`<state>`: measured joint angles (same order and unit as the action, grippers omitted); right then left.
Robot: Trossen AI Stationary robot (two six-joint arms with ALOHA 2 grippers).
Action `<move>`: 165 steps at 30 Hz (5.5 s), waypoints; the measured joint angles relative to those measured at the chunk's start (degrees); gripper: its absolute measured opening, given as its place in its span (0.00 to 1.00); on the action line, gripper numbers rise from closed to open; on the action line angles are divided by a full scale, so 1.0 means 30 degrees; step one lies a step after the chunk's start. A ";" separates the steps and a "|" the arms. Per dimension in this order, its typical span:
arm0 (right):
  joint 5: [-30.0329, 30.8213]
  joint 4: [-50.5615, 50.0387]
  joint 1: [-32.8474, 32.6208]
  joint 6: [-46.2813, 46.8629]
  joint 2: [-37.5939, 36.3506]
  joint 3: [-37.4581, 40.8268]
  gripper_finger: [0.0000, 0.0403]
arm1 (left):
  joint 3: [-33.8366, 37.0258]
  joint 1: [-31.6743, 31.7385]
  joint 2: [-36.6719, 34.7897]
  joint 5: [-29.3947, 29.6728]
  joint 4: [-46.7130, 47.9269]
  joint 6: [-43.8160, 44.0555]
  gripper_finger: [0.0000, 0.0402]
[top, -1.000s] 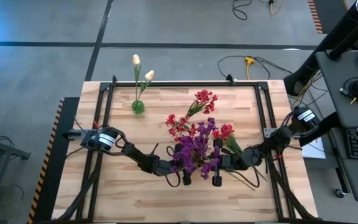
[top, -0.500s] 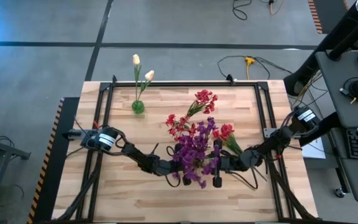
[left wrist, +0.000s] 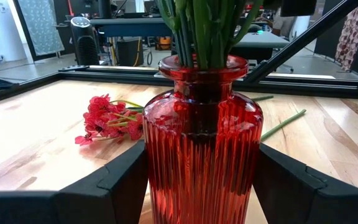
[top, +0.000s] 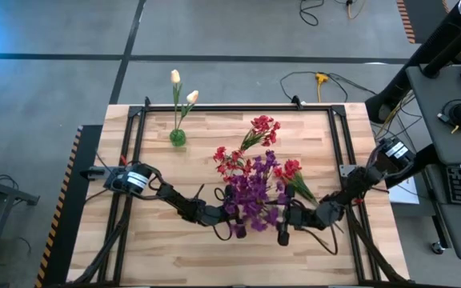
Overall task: Sort flowers into vase by color
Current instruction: Put the violet flowers into the red vase
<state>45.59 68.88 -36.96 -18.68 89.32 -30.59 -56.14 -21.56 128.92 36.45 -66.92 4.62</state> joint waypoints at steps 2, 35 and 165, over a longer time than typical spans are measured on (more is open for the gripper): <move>0.0275 0.0007 -0.0158 0.0000 0.0000 0.0000 0.47 | 0.0000 0.0000 0.0000 0.0000 0.0000 -0.0003 0.58; 0.1474 -1.2050 -0.0550 0.3472 -0.3166 -0.4175 0.28 | 0.0007 0.0000 0.0000 0.0000 0.0000 -0.0007 0.58; -0.1386 -1.6875 0.1168 0.8014 -0.4109 -0.4714 0.42 | 0.0000 0.0007 0.0000 -0.0007 0.0124 -0.0015 0.58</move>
<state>41.43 18.26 -33.46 5.37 76.99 -44.73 -56.14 -21.54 128.92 36.42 -66.54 4.58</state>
